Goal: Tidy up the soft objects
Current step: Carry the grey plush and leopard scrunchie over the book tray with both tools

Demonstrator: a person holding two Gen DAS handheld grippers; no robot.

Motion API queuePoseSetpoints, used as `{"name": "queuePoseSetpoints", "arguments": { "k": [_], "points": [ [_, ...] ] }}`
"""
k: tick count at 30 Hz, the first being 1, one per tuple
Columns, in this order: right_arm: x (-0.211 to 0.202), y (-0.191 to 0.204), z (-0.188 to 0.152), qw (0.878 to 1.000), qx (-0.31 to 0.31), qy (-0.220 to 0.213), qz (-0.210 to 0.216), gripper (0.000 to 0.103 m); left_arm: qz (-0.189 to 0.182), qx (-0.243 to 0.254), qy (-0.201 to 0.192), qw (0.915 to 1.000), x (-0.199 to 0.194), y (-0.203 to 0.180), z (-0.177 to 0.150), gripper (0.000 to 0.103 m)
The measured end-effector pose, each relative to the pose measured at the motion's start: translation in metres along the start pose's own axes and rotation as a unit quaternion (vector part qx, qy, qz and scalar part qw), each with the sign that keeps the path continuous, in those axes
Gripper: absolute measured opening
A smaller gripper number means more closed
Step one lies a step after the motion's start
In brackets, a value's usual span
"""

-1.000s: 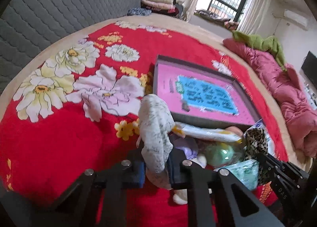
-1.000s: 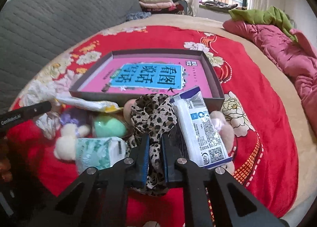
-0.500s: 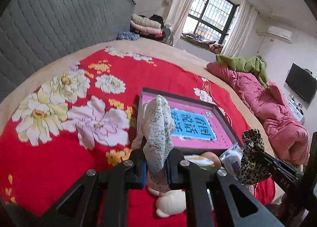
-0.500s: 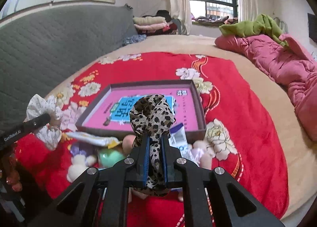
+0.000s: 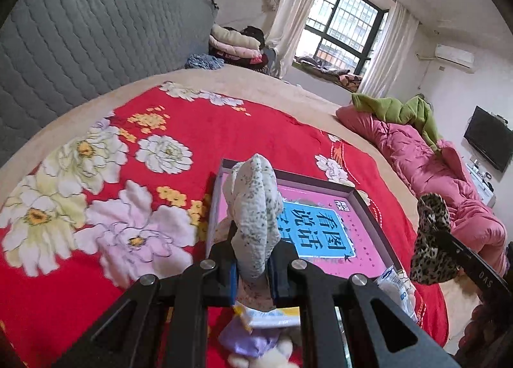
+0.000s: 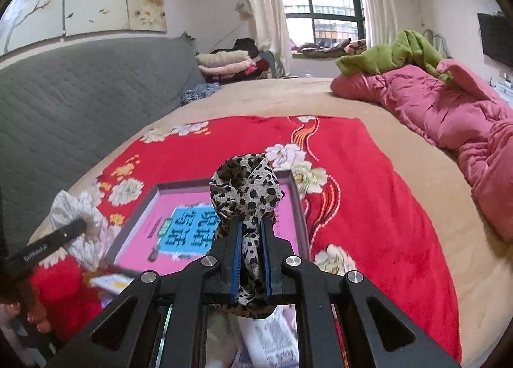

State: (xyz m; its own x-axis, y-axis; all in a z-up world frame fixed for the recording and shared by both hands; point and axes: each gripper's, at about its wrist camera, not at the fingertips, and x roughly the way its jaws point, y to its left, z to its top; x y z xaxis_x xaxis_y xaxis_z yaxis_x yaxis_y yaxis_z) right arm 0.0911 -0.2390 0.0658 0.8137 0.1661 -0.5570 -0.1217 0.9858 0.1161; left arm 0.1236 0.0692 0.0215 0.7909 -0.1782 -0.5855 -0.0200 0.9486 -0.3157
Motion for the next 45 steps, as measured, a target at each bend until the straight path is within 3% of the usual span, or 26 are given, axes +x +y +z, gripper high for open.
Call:
{"name": "queuePoseSetpoints", "arguments": {
  "k": [12,25,34,45],
  "points": [
    [0.06,0.006,0.008,0.999,-0.018,0.038,-0.004,0.011,-0.008,0.009,0.044,0.999,0.049,-0.006,0.006,0.014],
    [0.122,0.005,-0.008,0.989,-0.052,0.123,-0.06,0.012,0.002,0.038,0.102,0.994,0.09,-0.017,0.0,0.014],
    [0.135,-0.004,-0.018,0.982,-0.059,0.151,-0.096,0.012,0.005,0.054,0.116,0.9917,0.102,-0.022,-0.002,0.014],
    [0.136,-0.01,-0.02,0.98,-0.05,0.16,-0.104,0.024,0.007,0.06,0.131,0.9895,0.113,-0.025,-0.003,0.014]
  ]
}}
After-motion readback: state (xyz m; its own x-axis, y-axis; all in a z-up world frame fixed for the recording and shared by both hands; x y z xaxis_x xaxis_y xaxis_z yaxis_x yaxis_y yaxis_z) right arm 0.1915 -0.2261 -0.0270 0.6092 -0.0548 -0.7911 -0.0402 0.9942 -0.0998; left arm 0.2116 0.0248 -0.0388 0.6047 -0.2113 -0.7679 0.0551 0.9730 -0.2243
